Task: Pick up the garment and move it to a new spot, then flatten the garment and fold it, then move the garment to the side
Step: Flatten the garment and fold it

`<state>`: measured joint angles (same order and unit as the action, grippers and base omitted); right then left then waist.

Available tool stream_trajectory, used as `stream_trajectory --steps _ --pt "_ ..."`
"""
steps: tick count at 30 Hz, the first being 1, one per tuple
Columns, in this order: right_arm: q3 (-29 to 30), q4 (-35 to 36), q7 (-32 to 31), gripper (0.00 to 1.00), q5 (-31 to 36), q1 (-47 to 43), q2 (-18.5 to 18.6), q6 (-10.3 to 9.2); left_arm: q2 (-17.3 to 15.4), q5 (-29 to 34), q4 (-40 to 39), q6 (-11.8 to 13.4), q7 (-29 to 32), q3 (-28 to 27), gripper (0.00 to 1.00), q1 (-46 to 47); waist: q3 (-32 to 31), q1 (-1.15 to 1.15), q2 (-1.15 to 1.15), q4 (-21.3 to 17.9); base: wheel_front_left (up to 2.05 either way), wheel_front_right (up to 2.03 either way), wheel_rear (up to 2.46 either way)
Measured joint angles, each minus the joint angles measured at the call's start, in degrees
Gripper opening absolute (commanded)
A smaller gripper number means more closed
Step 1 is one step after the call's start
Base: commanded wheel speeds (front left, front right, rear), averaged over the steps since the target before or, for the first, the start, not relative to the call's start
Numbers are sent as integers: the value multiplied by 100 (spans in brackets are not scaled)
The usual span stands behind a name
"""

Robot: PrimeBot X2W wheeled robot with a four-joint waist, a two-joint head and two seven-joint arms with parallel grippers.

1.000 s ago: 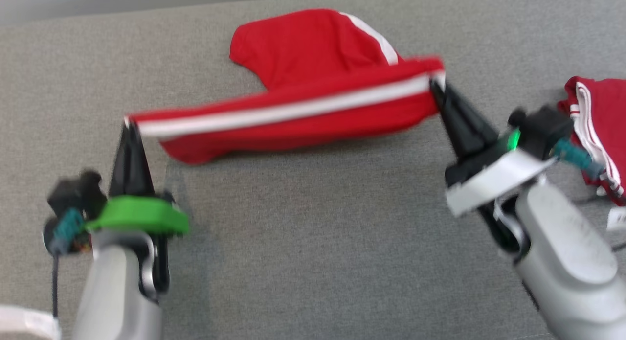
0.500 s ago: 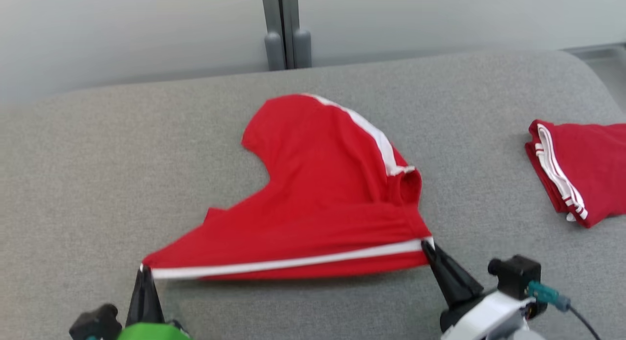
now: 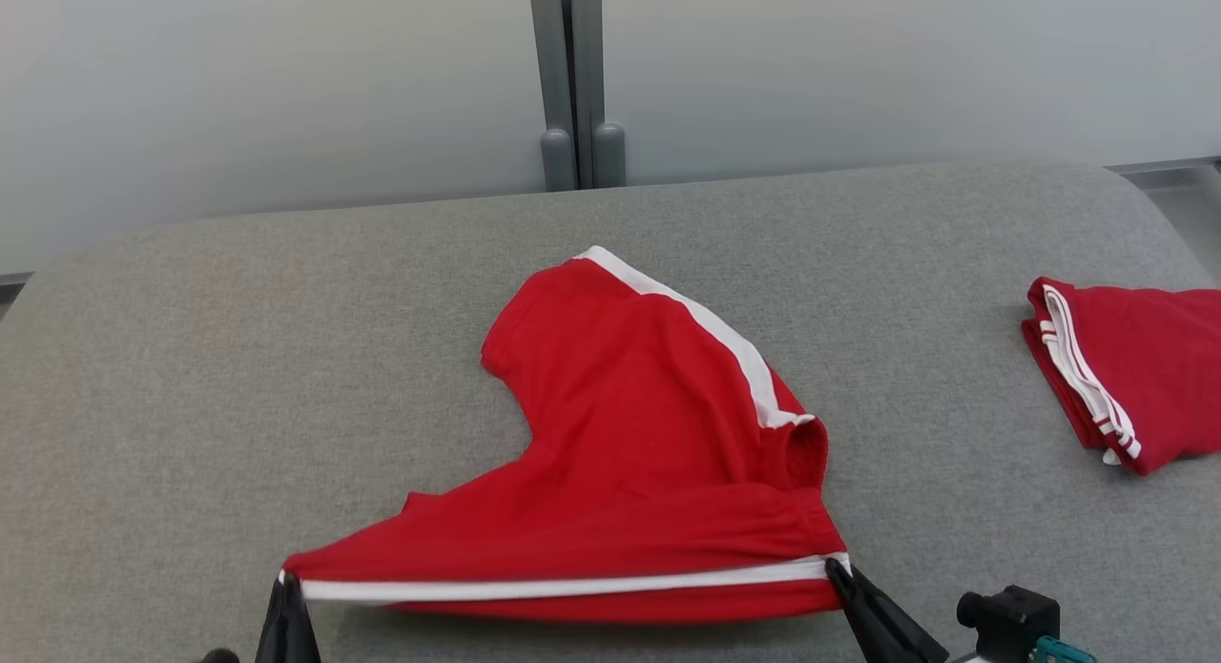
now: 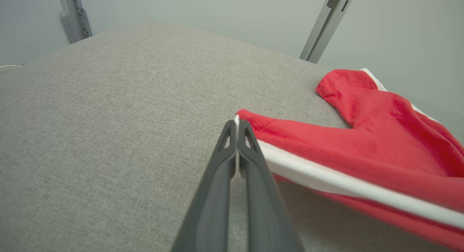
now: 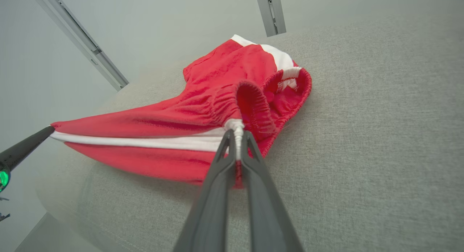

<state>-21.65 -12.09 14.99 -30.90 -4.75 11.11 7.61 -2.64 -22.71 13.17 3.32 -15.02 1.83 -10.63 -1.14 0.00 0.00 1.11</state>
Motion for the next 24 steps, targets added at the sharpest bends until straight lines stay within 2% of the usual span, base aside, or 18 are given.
stream_trajectory --steps 3,10,16,24 --pt "-11 47 0 0 -29 46 1 -5 -7 132 -129 -22 -1 136 0 308 96 0 0 -32 0 0 0" --pt "178 233 1 0 -287 570 -213 -8 -10 512 49 -272 -7 584 0 1646 539 0 0 -162 0 0 0" --pt "390 225 1 0 -788 1186 -486 -8 -9 875 767 -498 -10 844 0 3212 1077 0 0 -327 0 0 0" --pt "488 259 1 0 -1060 1835 -711 -9 -44 1233 2087 -583 -11 887 0 4909 1820 0 0 -611 0 0 0"
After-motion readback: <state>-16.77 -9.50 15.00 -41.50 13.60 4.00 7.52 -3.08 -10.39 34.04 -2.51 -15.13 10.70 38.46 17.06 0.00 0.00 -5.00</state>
